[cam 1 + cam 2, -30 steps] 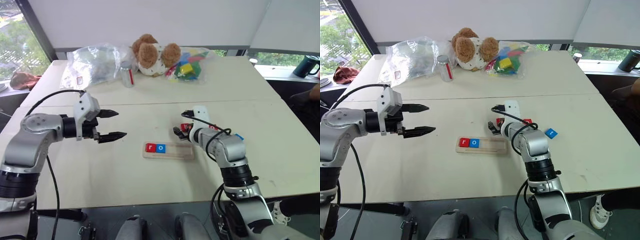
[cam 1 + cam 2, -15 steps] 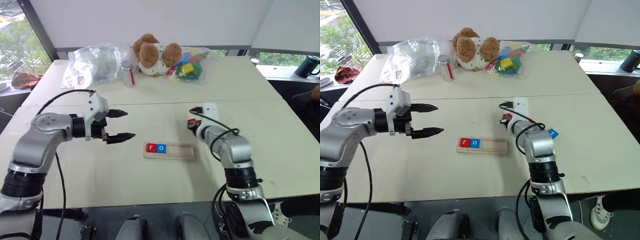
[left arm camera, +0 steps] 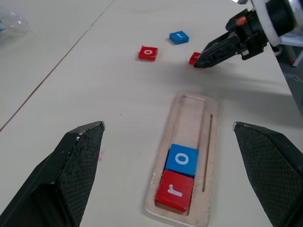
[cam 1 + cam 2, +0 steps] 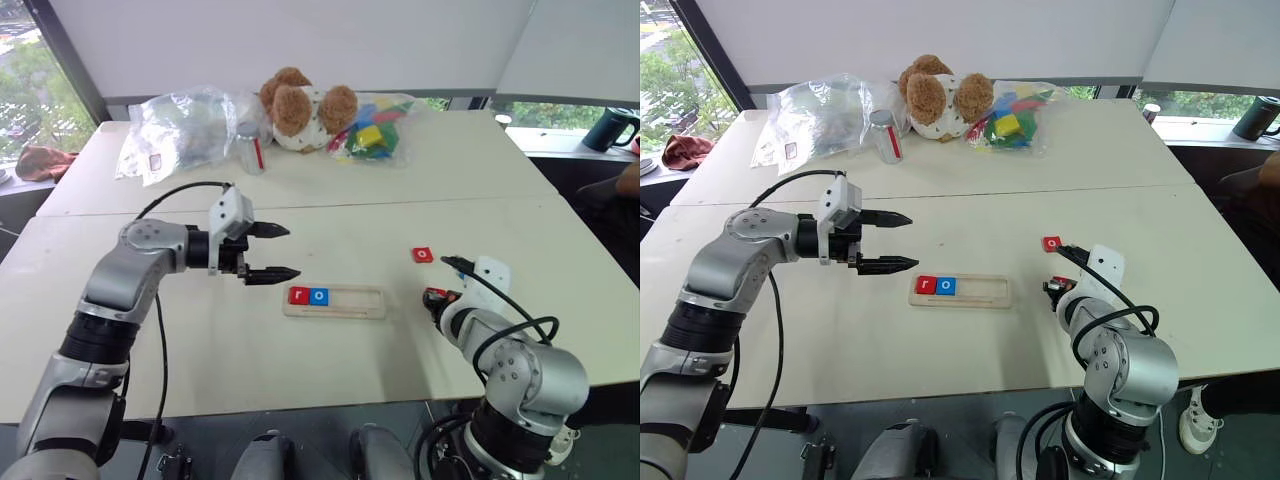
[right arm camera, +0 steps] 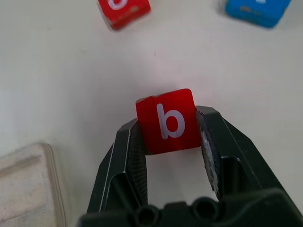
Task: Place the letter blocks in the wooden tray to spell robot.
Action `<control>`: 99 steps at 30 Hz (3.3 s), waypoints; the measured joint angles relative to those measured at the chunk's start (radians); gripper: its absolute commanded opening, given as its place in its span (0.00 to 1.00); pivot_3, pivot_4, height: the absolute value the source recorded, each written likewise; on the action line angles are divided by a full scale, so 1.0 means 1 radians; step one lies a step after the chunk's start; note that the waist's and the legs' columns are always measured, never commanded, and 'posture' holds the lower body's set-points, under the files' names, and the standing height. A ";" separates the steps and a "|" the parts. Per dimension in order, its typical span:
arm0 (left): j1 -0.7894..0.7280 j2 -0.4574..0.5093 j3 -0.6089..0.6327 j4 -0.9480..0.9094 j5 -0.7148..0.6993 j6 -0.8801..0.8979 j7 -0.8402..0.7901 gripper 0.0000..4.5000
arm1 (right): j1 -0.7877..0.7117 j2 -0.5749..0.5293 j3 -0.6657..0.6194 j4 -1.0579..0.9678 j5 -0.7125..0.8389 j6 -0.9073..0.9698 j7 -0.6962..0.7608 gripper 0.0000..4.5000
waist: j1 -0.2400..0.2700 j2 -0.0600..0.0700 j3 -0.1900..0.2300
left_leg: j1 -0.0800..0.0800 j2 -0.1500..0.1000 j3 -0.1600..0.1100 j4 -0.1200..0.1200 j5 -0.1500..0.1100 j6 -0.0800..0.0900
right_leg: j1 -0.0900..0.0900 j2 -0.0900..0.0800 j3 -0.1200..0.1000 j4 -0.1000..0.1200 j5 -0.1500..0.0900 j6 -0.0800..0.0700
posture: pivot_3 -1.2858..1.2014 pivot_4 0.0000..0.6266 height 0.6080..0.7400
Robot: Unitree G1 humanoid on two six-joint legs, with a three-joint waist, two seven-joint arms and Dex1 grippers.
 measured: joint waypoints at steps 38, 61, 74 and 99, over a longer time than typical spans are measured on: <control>0.150 0.224 0.052 -0.154 -0.042 0.087 -0.095 1.00 | -0.041 -0.977 0.411 1.014 0.057 -1.494 1.385 0.99 | 0.009 0.000 0.002 | 0.006 0.003 0.003 0.000 -0.003 0.004 | 0.008 -0.001 0.003 -0.006 -0.001 0.001 | 0.52 0.24 1.00; 0.232 0.267 0.059 -0.150 -0.016 0.059 -0.070 1.00 | -0.218 -0.787 0.505 0.765 0.079 -1.231 1.313 0.25 | 0.000 0.003 0.003 | 0.005 0.002 0.002 -0.001 -0.002 0.003 | 0.004 -0.002 0.003 -0.004 -0.001 0.001 | 0.52 0.24 1.00; 0.267 0.255 0.050 -0.164 0.022 0.045 -0.034 1.00 | -0.370 -0.716 0.766 0.706 0.002 -0.958 1.284 0.25 | 0.024 0.002 0.003 | -0.002 -0.001 0.000 0.001 -0.002 0.003 | 0.001 -0.005 0.000 -0.006 -0.001 0.001 | 0.52 0.24 1.00; 0.290 0.226 0.038 -0.194 0.037 0.040 0.029 1.00 | -0.379 -0.690 0.837 0.718 -0.038 -0.938 1.289 0.25 | 0.006 0.002 0.003 | -0.003 0.000 0.000 0.001 -0.002 0.003 | 0.001 -0.005 0.000 -0.006 -0.001 0.001 | 0.52 0.24 1.00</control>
